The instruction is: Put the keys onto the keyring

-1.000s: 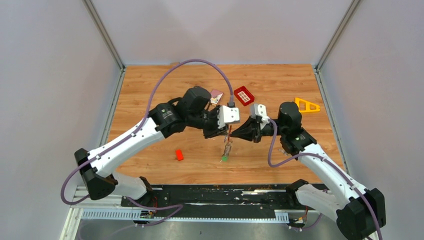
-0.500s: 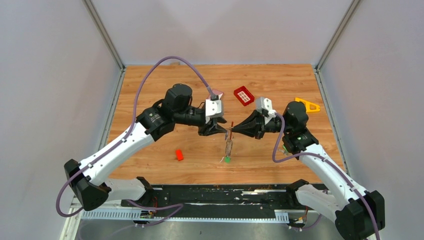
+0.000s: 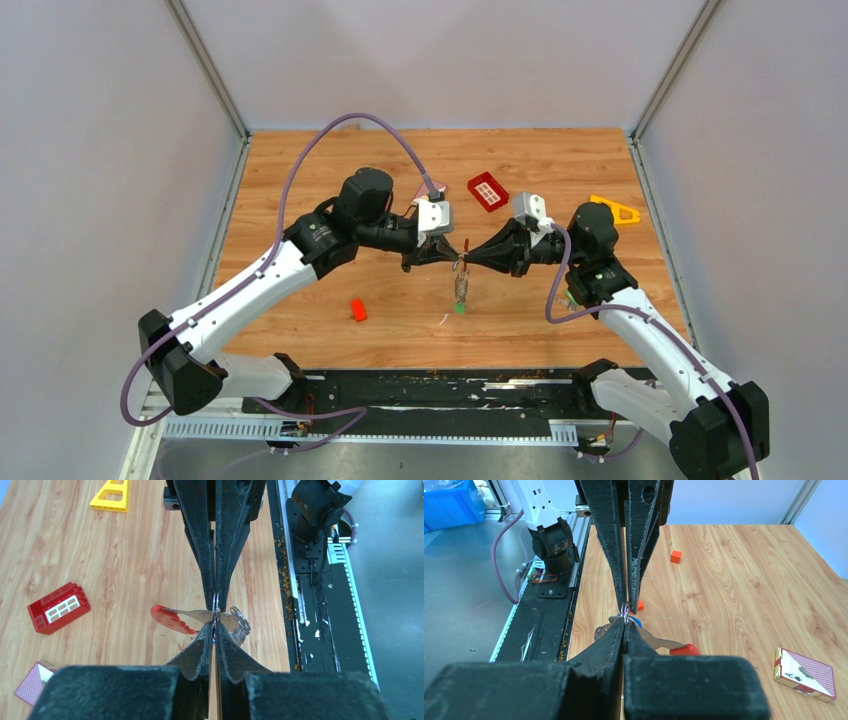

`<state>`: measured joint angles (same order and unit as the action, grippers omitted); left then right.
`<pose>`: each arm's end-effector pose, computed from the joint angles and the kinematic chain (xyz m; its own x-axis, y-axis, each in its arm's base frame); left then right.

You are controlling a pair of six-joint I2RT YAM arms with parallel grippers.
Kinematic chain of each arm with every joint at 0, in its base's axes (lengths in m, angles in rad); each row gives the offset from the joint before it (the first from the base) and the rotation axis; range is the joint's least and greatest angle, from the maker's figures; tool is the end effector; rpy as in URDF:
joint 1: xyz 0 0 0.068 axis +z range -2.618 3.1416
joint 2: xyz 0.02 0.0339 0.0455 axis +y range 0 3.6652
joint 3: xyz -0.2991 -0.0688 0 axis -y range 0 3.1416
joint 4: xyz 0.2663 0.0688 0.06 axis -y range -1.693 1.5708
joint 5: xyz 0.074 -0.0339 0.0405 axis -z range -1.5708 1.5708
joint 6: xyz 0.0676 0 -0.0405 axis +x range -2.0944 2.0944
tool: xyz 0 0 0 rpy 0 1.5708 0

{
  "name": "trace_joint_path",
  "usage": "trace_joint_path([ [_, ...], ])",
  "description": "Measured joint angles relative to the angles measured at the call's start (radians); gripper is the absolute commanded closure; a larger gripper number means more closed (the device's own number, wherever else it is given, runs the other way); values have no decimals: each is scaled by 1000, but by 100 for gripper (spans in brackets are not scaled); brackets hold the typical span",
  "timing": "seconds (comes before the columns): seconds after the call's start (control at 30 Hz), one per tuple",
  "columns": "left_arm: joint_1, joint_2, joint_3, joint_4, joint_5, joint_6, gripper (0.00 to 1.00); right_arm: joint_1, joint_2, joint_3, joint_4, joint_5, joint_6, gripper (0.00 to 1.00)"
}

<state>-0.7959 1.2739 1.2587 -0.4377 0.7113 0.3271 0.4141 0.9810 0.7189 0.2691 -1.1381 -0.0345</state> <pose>0.1869 -0.2540 0.4007 0.0159 0.3316 -0.9433 0.9998 0.0043 0.0184 0.1847 0.1482 0.3517 0.0409 0.0022 -0.9992 -0.9990 0.0187 -0.0408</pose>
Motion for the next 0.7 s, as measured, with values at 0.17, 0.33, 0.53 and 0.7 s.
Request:
trace_joint_path([
  [0.17,0,0,-2,-1,5,0,100,-2,0,0,0,0,0,100],
  [0.33,0,8,-2,-1,16,0,100,-3,0,0,-2,0,0,100],
  [0.53,0,20,-2,-7,8,3,100,-3,0,0,-28,9,-10,100],
  [0.7,-2,20,-4,-6,-23,3,97,-3,0,0,-40,19,-19,100],
])
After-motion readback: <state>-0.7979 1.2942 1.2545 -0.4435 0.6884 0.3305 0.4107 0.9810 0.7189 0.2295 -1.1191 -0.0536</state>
